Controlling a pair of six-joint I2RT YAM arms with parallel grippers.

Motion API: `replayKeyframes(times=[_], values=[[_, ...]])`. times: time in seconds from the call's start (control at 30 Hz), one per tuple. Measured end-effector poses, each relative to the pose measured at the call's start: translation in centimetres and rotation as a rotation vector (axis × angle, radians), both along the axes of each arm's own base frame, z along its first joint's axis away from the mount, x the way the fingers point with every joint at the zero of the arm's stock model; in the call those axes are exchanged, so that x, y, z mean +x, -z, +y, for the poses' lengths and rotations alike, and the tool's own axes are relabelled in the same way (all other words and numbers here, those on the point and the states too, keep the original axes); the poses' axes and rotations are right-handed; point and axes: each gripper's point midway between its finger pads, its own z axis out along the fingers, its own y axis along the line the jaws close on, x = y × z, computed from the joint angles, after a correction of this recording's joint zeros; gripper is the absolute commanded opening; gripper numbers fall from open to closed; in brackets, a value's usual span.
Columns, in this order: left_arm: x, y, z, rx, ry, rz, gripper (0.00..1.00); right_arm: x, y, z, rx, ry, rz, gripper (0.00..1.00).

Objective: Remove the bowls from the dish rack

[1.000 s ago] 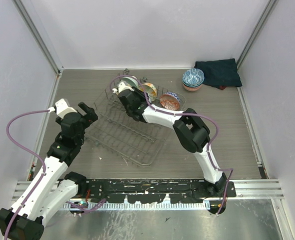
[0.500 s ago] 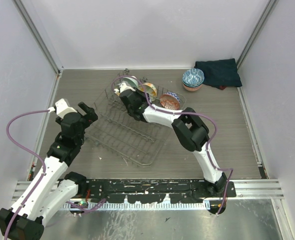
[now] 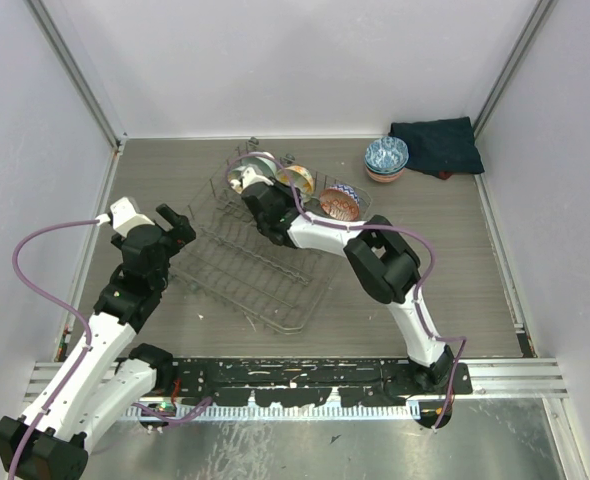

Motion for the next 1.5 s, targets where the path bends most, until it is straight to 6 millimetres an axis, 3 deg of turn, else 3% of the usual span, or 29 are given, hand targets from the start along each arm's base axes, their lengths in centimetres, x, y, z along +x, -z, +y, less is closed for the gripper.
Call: replayKeyframes(times=[0.2, 0.53, 0.83, 0.97, 1.07, 1.2, 1.37, 1.5], values=[[0.0, 0.0, 0.0, 0.000, 0.000, 0.000, 0.98, -0.4, -0.4, -0.4, 0.018, 0.005, -0.007, 0.01], [0.0, 0.0, 0.0, 0.000, 0.000, 0.000, 0.98, -0.8, -3.4, -0.8, 0.111, 0.014, -0.048, 0.01], [0.0, 0.0, 0.0, 0.000, 0.000, 0.000, 0.98, -0.9, -3.7, -0.8, 0.132, 0.014, -0.051, 0.01], [0.0, 0.0, 0.0, 0.000, 0.000, 0.000, 0.98, -1.2, -4.1, -1.6, 0.169, 0.019, -0.039, 0.01], [0.0, 0.0, 0.0, 0.000, 0.000, 0.000, 0.98, -1.5, -5.8, -2.6, 0.242, 0.023, -0.034, 0.01], [0.0, 0.0, 0.0, 0.000, 0.000, 0.000, 0.98, -1.6, -10.1, -5.6, 0.414, 0.048, -0.066, 0.01], [0.0, 0.0, 0.0, 0.000, 0.000, 0.000, 0.98, -1.9, -15.6, -12.3, 0.667, 0.131, -0.152, 0.01], [0.0, 0.0, 0.0, 0.000, 0.000, 0.000, 0.98, -2.5, -16.1, -19.2, 0.855, 0.256, -0.186, 0.01]])
